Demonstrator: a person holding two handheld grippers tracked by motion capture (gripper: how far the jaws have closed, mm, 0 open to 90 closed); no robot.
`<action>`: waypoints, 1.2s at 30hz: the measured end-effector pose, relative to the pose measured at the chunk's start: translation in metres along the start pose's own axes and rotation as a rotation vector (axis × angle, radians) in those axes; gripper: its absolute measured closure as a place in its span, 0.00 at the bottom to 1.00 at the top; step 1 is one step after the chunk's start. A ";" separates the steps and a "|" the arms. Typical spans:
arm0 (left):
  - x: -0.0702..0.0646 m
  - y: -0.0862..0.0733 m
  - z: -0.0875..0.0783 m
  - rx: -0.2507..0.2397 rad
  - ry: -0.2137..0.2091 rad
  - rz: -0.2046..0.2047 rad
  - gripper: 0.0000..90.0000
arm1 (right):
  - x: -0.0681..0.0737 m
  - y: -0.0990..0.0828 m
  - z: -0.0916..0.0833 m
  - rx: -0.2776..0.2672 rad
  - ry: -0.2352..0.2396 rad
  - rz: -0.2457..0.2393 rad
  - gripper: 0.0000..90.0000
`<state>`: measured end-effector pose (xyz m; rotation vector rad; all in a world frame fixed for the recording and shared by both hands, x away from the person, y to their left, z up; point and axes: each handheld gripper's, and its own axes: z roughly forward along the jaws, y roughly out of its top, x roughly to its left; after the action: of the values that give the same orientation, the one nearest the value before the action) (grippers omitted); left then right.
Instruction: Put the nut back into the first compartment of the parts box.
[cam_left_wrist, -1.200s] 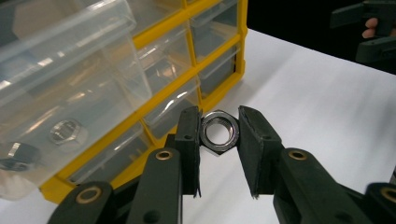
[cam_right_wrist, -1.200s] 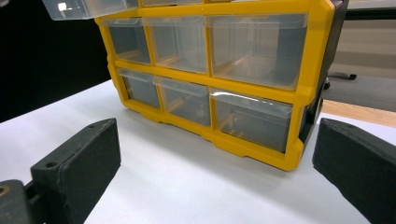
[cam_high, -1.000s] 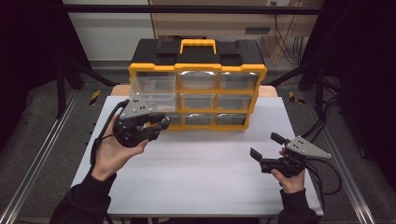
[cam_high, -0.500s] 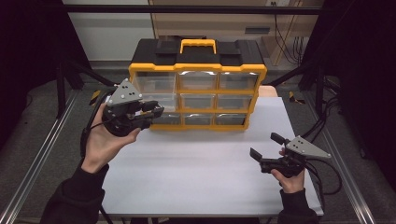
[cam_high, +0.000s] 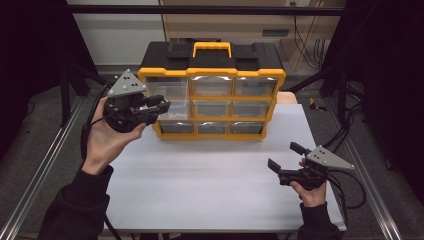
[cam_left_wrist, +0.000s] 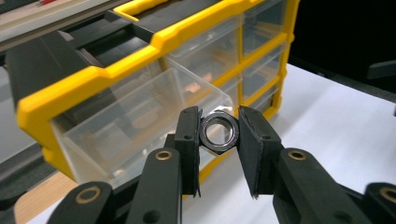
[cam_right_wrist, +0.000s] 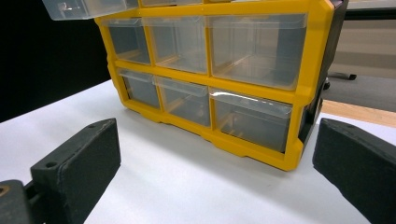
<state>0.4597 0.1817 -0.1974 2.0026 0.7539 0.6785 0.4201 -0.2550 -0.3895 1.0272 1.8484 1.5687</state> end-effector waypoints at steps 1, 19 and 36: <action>0.002 0.002 0.001 -0.001 0.007 -0.001 0.77 | 0.000 0.000 0.000 0.002 -0.001 0.000 0.02; 0.024 0.012 0.020 0.004 0.048 -0.022 0.77 | 0.000 0.000 0.000 0.001 -0.001 0.005 0.01; 0.029 0.007 0.054 0.047 0.063 -0.046 0.77 | 0.000 0.000 0.000 0.001 0.001 0.005 0.02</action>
<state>0.5184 0.1708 -0.2115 2.0074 0.8580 0.7061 0.4203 -0.2553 -0.3897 1.0329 1.8489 1.5717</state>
